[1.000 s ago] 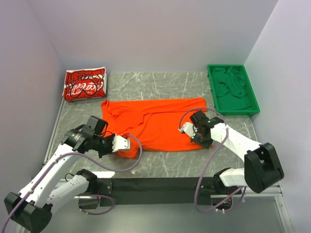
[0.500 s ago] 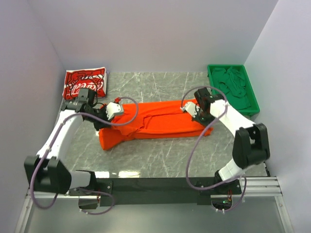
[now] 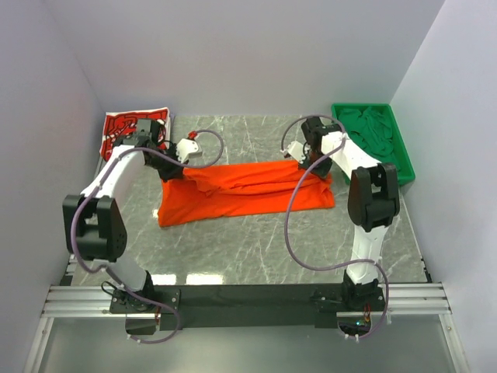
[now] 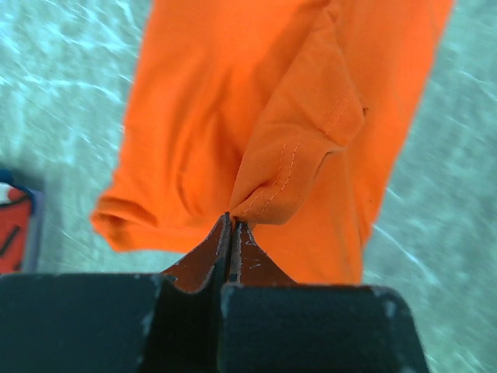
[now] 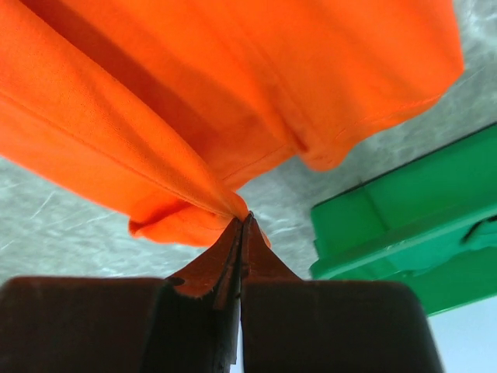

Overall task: Fold and stack the t-shirts
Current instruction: Fold the tshirt

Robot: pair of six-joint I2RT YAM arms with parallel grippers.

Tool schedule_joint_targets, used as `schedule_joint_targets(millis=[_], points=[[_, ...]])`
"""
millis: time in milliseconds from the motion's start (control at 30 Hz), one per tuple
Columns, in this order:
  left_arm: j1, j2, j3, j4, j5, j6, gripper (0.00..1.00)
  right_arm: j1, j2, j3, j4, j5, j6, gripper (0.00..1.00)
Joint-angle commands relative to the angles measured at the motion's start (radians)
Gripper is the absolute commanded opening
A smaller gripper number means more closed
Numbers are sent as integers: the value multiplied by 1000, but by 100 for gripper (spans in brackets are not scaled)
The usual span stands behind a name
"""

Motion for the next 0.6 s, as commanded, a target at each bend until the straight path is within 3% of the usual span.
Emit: schedule_joint_targets(millis=[0,367,467,567], points=[[2,69,85,52,-10,-13,1,-8,43,57,-23,43,-39,0],[4,230,139,135,-65,-13,1,-11,177,162,29,92,12,0],[4,260,150,217,-100,-104,14,-12,210,190,42,139,44,3],[22,286,200,283,-109,-250,28,-11,211,213,49,172,89,15]])
